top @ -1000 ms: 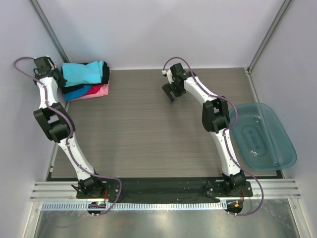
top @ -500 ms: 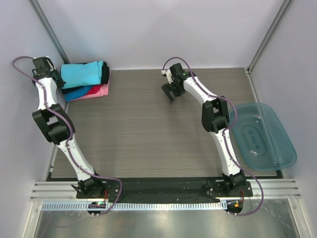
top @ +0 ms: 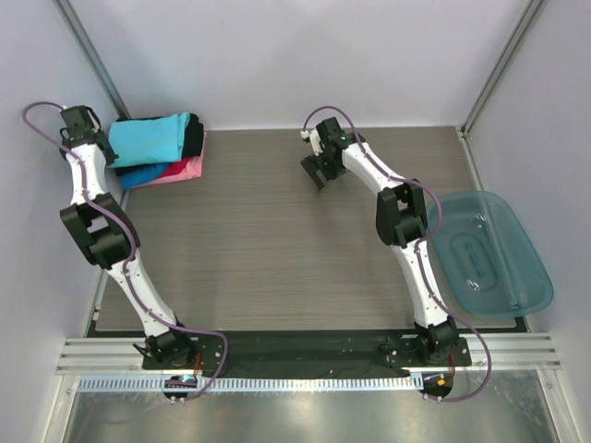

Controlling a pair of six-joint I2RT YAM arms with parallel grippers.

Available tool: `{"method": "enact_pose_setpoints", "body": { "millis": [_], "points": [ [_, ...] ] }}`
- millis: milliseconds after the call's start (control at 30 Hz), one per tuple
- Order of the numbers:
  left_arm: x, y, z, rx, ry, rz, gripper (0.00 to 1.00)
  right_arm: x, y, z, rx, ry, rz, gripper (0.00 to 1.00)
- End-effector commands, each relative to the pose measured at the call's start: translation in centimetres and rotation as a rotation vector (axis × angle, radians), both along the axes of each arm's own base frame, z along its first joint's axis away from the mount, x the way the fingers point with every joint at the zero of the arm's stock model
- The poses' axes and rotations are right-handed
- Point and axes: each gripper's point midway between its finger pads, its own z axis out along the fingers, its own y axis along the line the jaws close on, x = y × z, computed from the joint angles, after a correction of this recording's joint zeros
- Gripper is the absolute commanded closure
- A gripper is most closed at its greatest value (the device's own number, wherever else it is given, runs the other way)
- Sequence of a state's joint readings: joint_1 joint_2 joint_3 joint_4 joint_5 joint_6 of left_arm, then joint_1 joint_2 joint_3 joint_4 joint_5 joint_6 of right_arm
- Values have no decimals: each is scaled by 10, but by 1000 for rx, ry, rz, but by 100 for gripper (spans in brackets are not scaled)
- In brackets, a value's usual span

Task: Fold and stack the t-shirts
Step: Neatly place the folded tshirt to the corner, then reset both grippers

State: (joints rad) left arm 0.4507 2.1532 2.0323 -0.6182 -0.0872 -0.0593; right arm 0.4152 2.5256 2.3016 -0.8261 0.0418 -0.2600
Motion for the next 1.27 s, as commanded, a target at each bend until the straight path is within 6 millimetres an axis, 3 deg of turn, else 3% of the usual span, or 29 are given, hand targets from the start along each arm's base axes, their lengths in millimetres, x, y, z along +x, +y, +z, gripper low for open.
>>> {"method": "enact_pose_setpoints", "body": {
  "millis": [0, 200, 233, 300, 333, 400, 433, 500, 567, 633, 700, 767, 800, 1033, 1233],
  "points": [
    [0, 26, 24, 113, -19, 47, 100, 2, 7, 7, 8, -18, 11, 1],
    [2, 29, 15, 144, 13, 41, 100, 2, 7, 6, 5, -17, 11, 1],
    [3, 26, 14, 153, 24, 35, 95, 1, 6, 6, 5, -16, 11, 2],
    [5, 21, 17, 172, 30, 38, 79, 2, 6, 7, 2, -20, 7, 1],
    [10, 11, 20, 168, 19, 18, 65, 3, 6, 8, 2, -22, 5, 2],
    [15, -3, 39, 175, -24, -2, 58, 5, 4, 12, -1, -35, -4, 1],
    [20, -11, 47, 176, -45, -23, 41, 6, 5, 18, 1, -47, -4, 1],
    [30, -32, 77, 193, -111, -52, 29, 10, 4, 35, 10, -84, -15, 0],
    [40, -55, 95, 194, -156, -98, 21, 12, 2, 46, 15, -103, -19, 0],
    [45, -75, 118, 194, -211, -140, 1, 13, -1, 59, 30, -124, -30, 0],
    [52, -104, 135, 198, -247, -201, 0, 14, -5, 74, 37, -152, -53, 0],
    [54, -122, 141, 197, -261, -232, 0, 15, -14, 80, 19, -176, -114, 0],
    [55, -141, 141, 174, -267, -275, 0, 16, -17, 91, 20, -198, -129, 0],
    [54, -217, 108, -13, -244, -409, 0, 13, -32, 120, -20, -271, -174, 0],
    [56, -259, 102, -44, -237, -470, 0, 13, -29, 139, -1, -305, -163, 0]
  ]
}}
